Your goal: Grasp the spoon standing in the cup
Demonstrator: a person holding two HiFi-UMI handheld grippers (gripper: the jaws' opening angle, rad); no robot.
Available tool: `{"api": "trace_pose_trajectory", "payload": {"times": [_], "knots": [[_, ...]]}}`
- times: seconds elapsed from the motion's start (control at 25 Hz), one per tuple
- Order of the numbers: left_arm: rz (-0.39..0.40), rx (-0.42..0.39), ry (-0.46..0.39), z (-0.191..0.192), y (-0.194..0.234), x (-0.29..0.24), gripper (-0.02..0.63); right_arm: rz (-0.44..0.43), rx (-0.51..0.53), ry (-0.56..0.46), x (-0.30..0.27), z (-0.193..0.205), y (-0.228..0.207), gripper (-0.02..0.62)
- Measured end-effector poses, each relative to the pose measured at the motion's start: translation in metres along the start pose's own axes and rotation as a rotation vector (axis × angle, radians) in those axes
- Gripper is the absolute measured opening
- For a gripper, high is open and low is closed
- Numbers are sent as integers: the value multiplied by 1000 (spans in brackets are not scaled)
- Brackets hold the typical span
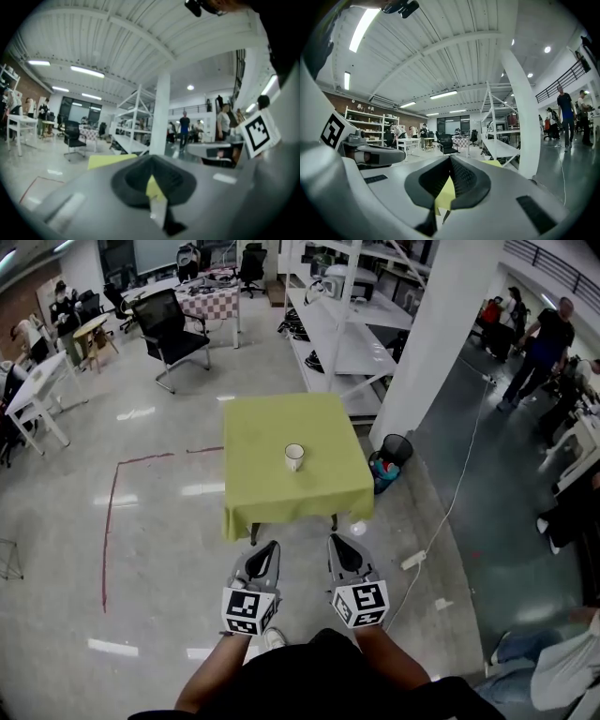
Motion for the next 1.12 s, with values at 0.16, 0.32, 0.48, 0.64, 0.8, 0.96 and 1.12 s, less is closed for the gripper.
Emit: {"api": "trace_pose_trajectory", "payload": {"times": [0.16, 0.32, 0.48, 0.64, 0.8, 0.96, 1.12], "knots": [[11, 8, 5, 2, 10, -3, 6, 9, -2, 20, -3, 4, 5, 6], [17, 9, 14, 6, 17, -13, 6, 18, 3, 23, -13, 8, -2, 8], [13, 5, 12, 5, 24, -27, 6, 18, -1, 9, -29, 10, -12, 8], [-5, -6, 23, 8, 31, -53, 6, -2, -2, 4, -54, 11, -32, 8], [-33, -15, 46, 15, 39, -80, 6, -38, -2, 15, -77, 17, -52, 8], [-58, -16, 52, 14, 44, -111, 6, -61, -6, 20, -102, 20, -76, 8], [-94, -23, 71, 15, 46, -134, 6, -77, -15, 12, -121, 20, -99, 6]]}}
Point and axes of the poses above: the fingertips, and each gripper's own axes: x backward along the fingers, y to its left, z out of its underside, the point moved 7 cm from there along x, backward along the fingers, and after that the axes turned 9 degrees about -y, right-handed, at the moved point
